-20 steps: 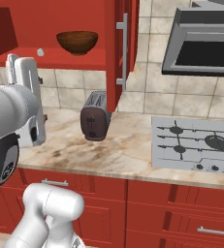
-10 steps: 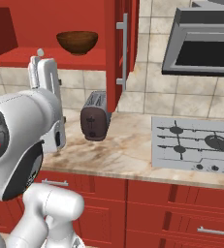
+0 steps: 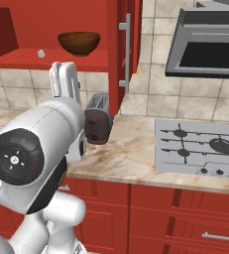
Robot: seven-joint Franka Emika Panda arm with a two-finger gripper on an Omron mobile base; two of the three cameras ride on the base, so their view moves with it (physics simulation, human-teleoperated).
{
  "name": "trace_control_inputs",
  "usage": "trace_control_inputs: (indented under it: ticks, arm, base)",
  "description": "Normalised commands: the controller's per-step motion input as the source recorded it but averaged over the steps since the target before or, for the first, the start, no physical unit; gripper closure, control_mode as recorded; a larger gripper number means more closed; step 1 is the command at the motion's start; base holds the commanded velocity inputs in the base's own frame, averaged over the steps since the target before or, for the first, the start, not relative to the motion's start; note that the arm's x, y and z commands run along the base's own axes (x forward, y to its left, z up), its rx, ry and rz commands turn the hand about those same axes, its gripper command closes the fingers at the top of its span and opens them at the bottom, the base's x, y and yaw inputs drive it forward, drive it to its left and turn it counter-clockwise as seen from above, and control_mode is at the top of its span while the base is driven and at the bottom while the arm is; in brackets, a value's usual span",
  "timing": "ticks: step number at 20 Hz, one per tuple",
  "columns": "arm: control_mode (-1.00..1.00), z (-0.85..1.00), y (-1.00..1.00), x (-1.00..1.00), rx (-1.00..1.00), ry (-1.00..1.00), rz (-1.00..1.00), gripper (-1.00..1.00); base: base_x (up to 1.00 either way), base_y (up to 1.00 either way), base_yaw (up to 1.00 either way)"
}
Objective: Pick the mug and place it in the sink. Pick the bowl and place it in the open cabinet and then close the cabinet.
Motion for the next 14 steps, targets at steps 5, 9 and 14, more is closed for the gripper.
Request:
trace_control_inputs:
  ticks: [5, 9, 14]
  arm:
    - [-1.00, 0.00, -0.30, 0.01, 0.00, -0.06, 0.01, -1.00]
    - [-1.00, -0.07, -0.28, 0.14, 0.00, -0.03, 0.03, -1.00]
    - [-1.00, -0.15, -0.25, 0.27, 0.00, -0.01, 0.05, -1.00]
  base:
    - [0.00, 0.00, 0.00]
    - [0.00, 0.00, 0.00]
    - [0.00, 0.00, 0.00]
